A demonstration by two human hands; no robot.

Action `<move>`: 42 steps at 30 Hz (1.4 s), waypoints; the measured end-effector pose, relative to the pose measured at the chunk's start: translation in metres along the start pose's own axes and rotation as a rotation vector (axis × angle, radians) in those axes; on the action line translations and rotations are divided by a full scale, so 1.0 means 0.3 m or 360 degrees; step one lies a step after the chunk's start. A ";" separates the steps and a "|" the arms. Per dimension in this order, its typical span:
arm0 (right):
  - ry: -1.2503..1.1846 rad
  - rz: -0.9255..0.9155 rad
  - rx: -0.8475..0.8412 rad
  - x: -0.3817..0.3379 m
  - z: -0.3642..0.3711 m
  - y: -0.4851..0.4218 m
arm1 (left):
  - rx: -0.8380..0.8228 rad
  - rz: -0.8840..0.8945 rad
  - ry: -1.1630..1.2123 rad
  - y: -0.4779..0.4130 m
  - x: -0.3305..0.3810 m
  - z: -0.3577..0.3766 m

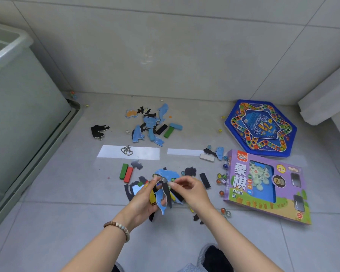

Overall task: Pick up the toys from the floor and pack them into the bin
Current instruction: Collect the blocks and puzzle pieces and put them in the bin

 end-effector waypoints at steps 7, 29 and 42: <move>0.0469 0.0055 0.0411 0.073 -0.142 -0.109 | 0.0259 0.0066 -0.0016 -0.047 -0.013 -0.051; 0.1032 -0.0069 0.0404 0.112 0.036 -0.103 | 0.0413 0.0070 -0.0064 -0.004 -0.003 -0.143; 0.0884 -0.0062 0.0173 0.106 0.044 -0.099 | 0.0414 0.0044 -0.0028 0.008 0.015 -0.126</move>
Point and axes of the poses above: each hand's wrist, its own y-axis away from the middle knuckle, its own z-axis out of the palm, x = y × z, the point moved 3 cm from there along -y, towards the middle knuckle, and after that the axes turned 14 degrees about z, right-handed, at the moved point
